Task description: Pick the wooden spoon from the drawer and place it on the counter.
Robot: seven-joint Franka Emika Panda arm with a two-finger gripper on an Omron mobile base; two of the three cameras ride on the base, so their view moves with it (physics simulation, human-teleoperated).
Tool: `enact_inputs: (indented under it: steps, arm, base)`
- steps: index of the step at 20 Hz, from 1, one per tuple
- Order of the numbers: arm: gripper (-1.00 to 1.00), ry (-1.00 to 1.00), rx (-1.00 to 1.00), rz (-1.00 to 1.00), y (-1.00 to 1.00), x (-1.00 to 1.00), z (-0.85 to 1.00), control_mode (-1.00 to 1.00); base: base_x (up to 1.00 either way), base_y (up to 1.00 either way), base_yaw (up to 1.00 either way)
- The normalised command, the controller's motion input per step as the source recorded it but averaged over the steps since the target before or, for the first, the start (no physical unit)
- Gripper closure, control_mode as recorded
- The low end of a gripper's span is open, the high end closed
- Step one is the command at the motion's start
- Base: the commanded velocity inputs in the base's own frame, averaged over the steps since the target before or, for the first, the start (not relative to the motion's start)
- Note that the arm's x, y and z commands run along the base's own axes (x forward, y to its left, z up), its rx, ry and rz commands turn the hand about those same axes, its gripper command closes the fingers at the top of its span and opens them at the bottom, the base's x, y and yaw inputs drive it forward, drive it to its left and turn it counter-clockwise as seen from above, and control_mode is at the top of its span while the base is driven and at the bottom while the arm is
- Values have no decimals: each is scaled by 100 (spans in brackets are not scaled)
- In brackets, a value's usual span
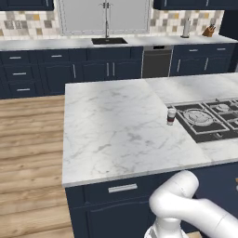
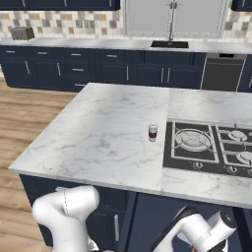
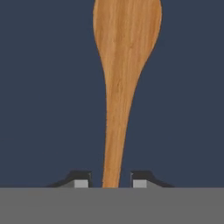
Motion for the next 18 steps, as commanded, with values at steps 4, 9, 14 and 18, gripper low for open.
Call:
enact_inputs:
  steps: [4,9,14,18]
  arm:
    - [100,0,45,-27,-53,-64,100,-100]
    - [100,0,22,-31,-11,-76,100,-100]
    - [100,-17,0,-17,67,25,100,-100]
    - [100,-26,-10,-2,100,74,100,-100]
  base:
    - [0,0,0]
    - [0,0,0]
    - [0,0,0]
    - [0,0,0]
